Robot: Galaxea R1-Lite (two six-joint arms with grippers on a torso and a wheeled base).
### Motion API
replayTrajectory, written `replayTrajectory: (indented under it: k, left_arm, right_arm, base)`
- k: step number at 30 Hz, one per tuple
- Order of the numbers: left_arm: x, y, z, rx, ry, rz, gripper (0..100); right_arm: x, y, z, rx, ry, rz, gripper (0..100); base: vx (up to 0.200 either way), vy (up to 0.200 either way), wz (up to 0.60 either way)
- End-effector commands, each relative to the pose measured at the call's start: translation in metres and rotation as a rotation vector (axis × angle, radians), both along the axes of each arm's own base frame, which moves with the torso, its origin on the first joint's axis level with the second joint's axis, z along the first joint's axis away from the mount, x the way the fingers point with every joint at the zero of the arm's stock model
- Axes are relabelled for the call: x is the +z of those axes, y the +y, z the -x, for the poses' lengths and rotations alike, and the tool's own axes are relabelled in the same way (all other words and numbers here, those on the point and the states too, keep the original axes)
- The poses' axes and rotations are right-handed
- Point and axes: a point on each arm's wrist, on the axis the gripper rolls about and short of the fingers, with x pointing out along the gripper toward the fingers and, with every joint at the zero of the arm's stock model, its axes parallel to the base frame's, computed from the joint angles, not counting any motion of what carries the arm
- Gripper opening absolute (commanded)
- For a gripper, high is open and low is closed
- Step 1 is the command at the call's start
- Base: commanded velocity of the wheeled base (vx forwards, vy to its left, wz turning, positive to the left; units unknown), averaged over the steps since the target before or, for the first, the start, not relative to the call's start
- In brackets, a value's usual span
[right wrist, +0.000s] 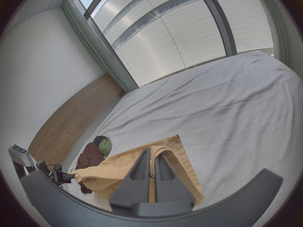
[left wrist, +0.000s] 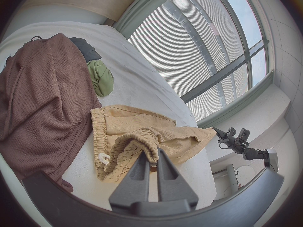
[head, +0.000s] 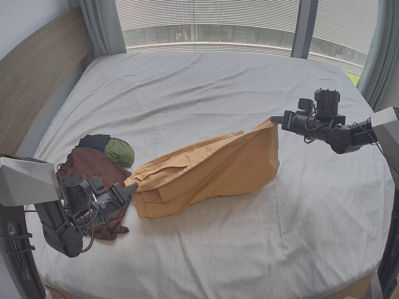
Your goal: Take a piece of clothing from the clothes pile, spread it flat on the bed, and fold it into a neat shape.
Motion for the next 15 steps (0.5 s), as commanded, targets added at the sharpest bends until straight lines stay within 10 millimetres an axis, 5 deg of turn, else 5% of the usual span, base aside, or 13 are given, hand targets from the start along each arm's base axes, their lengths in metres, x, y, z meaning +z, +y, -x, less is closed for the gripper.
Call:
replayTrajectory:
  k: [1,15]
  left_arm:
    - [0.000,0.000,-0.003,0.007,-0.003,0.004,0]
    - [-0.006,0.000,-0.011,0.072,0.001,0.007,0]
  right_arm:
    - [-0.005,0.003,-0.010,0.004,-0.007,-0.001,0]
    - [-0.035,0.020,-0.034,-0.014,-0.003,0.014,0]
  base:
    - [0.000,0.000,0.00]
    - [0.000,0.000,0.00]
